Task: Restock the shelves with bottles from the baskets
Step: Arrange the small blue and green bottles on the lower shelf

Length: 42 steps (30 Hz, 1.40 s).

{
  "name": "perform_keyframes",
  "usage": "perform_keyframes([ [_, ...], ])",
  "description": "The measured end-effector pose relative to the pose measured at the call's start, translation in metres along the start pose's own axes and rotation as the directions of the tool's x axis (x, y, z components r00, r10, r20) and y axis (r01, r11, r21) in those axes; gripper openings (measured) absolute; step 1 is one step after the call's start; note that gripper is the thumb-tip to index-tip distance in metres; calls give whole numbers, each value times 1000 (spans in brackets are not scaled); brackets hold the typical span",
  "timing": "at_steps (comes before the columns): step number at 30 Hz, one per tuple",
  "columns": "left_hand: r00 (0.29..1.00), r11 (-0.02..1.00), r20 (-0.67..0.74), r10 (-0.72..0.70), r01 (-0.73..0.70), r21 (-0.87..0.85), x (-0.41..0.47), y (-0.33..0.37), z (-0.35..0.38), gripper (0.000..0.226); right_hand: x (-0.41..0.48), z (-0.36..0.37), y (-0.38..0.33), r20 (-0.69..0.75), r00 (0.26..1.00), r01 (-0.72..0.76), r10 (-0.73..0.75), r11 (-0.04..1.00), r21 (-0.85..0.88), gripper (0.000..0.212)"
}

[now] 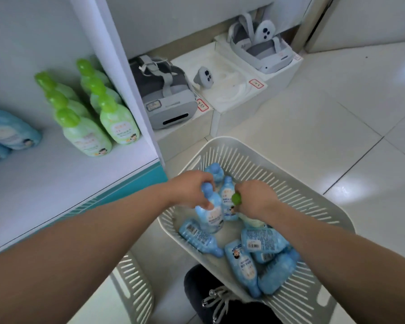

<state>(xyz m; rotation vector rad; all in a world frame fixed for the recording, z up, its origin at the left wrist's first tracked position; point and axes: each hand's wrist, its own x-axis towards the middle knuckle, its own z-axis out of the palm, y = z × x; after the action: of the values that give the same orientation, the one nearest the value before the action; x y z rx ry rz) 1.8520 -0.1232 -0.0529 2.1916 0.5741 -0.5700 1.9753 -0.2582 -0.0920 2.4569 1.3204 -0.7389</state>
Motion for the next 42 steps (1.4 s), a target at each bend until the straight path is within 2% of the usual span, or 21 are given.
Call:
perform_keyframes([
  [3,1000,967,-20,4,-9,-254,-32,11,-19,26,-20,-24,-8,-71,997,26,-18,993,118,31],
  [5,998,953,-56,-7,-10,-304,-54,13,-33,25,-33,-40,-17,-111,993,56,-38,984,171,29],
  [11,964,966,-243,-108,45,-253,-124,3,-63,28,-69,-87,-53,-248,959,186,-138,965,183,25],
  [17,869,967,-453,-199,101,-233,-196,-40,-81,30,-98,-125,-113,-384,893,327,-235,925,194,24],
  [23,788,957,-561,-254,119,-265,-241,-86,-87,29,-100,-139,-171,-475,837,409,-273,888,210,26],
  [29,698,937,-640,-321,137,-321,-260,-123,-91,30,-84,-144,-207,-520,820,419,-241,871,257,26],
  [33,670,926,-656,-349,140,-350,-264,-145,-94,29,-67,-147,-220,-554,802,405,-223,885,231,26],
  [42,647,909,-657,-387,149,-389,-258,-167,-98,30,-35,-161,-228,-549,821,276,-154,950,145,29],
])
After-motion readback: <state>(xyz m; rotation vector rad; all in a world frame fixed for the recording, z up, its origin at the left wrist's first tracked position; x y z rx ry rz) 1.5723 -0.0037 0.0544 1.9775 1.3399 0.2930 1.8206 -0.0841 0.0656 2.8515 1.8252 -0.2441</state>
